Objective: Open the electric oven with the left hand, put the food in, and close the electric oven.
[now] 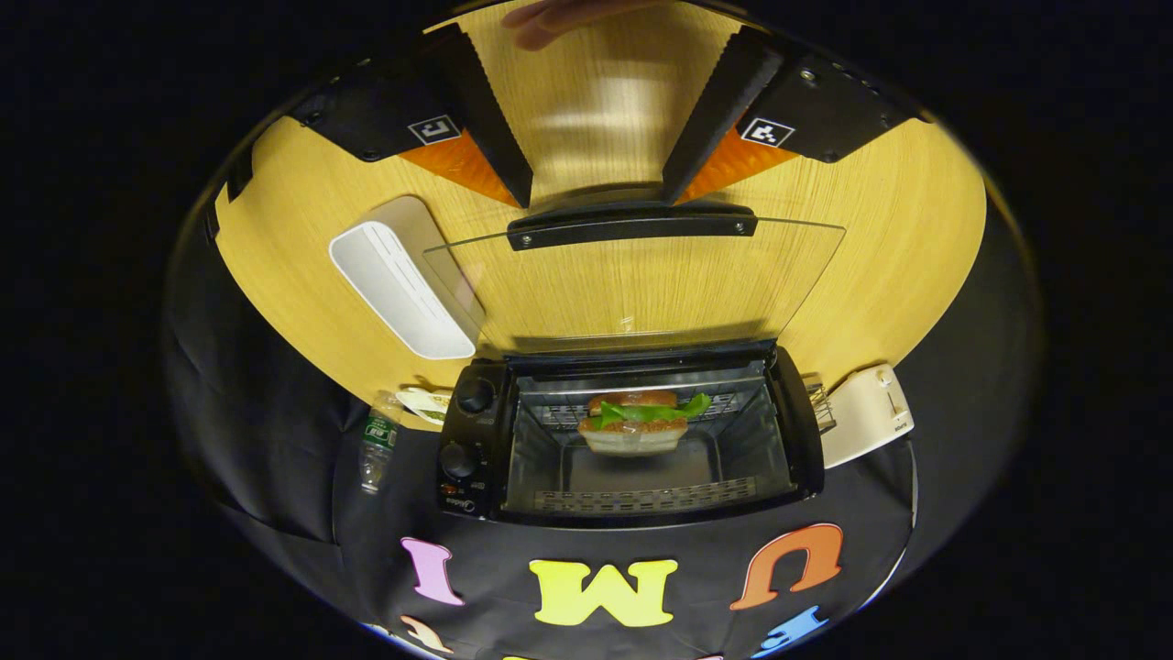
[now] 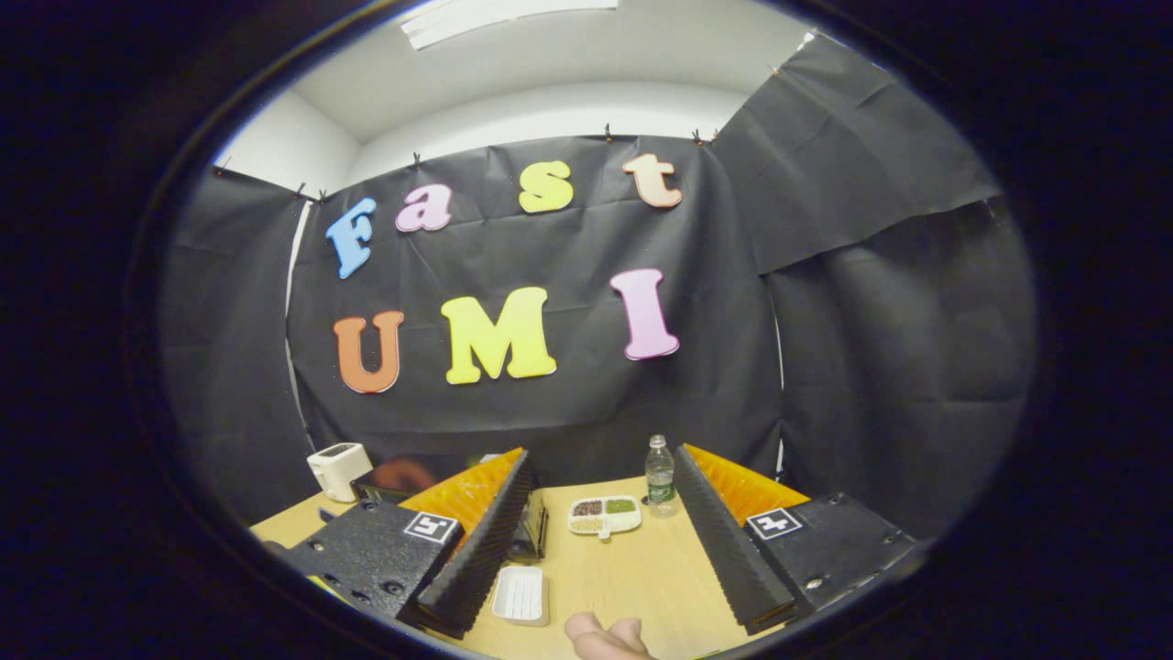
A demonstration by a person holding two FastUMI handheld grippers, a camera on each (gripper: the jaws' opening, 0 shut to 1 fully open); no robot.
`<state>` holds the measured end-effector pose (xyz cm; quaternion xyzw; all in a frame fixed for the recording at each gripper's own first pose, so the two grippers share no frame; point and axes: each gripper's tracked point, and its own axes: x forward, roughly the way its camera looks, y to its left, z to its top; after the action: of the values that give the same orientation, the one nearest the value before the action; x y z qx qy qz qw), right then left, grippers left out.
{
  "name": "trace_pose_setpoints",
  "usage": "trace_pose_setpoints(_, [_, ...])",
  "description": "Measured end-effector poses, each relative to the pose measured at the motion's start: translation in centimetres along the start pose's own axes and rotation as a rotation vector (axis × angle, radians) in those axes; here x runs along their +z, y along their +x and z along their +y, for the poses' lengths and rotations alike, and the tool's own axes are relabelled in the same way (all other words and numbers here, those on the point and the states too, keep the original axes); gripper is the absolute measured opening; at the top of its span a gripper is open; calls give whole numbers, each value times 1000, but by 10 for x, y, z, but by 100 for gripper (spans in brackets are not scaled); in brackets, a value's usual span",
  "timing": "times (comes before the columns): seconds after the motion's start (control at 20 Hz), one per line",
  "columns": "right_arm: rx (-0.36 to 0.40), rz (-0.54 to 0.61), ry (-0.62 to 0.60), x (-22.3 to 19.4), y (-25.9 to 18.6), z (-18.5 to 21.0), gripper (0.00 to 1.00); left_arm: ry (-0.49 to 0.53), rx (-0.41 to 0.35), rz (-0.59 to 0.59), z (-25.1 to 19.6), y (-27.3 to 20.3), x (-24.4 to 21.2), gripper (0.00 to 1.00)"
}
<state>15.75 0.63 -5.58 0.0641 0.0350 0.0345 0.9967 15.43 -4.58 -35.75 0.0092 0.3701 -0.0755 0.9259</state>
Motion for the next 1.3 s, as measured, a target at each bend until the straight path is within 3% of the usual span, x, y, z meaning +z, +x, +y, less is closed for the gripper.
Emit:
trace_pose_setpoints(0.15, [2,-7,3,-1,-1,-3,99,-19,10,-6,0,1,6,93])
trace_pose_setpoints(0.2, [2,-6,6,-2,0,-4,99,-27,11,1,0,1,6,82])
trace_pose_setpoints(0.25, [3,-3,10,-3,0,-6,99,-33,12,2,0,2,7,93])
trace_pose_setpoints(0.6, [21,-7,45,-12,3,-15,99,-117,-16,10,0,-4,16,92])
trace_pose_setpoints(1.1, [-17,4,22,-23,7,-33,99,-86,18,-28,0,-17,39,92])
trace_pose_setpoints(1.3, [7,14,22,-27,10,-25,99,-35,54,-90,2,-25,59,92])
